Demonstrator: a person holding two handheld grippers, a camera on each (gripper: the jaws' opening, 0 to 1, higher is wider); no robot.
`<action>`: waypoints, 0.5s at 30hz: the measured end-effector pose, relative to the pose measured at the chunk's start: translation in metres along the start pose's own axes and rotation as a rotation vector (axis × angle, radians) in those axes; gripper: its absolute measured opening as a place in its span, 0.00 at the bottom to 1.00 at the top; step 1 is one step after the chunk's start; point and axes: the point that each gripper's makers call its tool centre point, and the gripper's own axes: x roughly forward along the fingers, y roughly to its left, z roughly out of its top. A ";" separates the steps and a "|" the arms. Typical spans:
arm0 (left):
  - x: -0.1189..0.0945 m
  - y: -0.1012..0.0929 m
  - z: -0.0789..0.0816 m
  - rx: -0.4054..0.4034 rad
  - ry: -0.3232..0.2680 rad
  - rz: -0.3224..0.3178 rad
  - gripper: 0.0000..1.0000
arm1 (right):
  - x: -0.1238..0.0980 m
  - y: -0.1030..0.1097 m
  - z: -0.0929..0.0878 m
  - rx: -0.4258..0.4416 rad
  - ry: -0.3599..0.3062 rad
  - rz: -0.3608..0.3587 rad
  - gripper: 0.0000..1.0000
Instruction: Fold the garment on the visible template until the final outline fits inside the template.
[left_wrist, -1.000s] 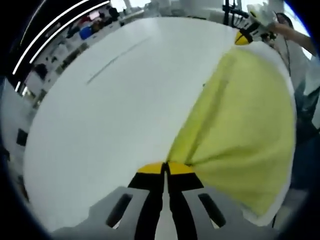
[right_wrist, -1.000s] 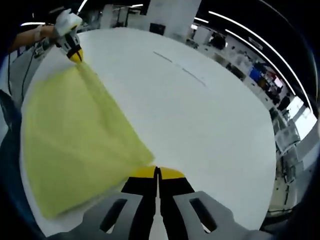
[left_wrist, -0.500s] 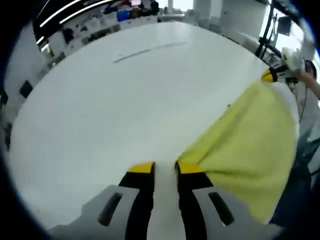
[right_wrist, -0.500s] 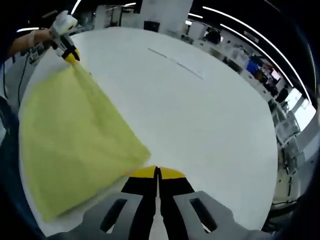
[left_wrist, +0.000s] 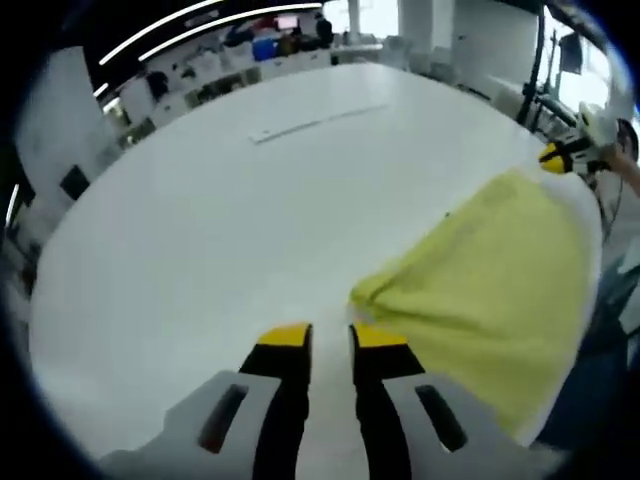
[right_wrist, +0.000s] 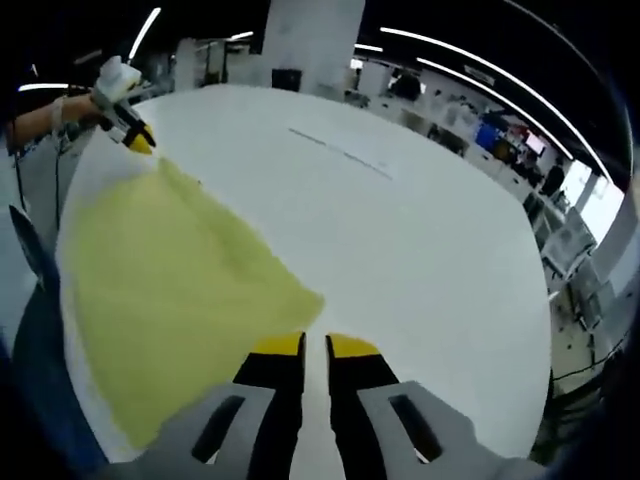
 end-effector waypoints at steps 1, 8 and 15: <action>-0.004 -0.003 -0.002 -0.002 -0.003 -0.003 0.13 | -0.005 0.003 -0.001 0.006 -0.005 -0.002 0.10; -0.027 -0.026 -0.019 -0.029 -0.007 -0.046 0.15 | -0.028 0.028 -0.006 0.078 -0.050 0.027 0.17; -0.042 -0.051 -0.039 -0.090 -0.014 -0.107 0.16 | -0.039 0.054 -0.020 0.166 -0.056 0.085 0.19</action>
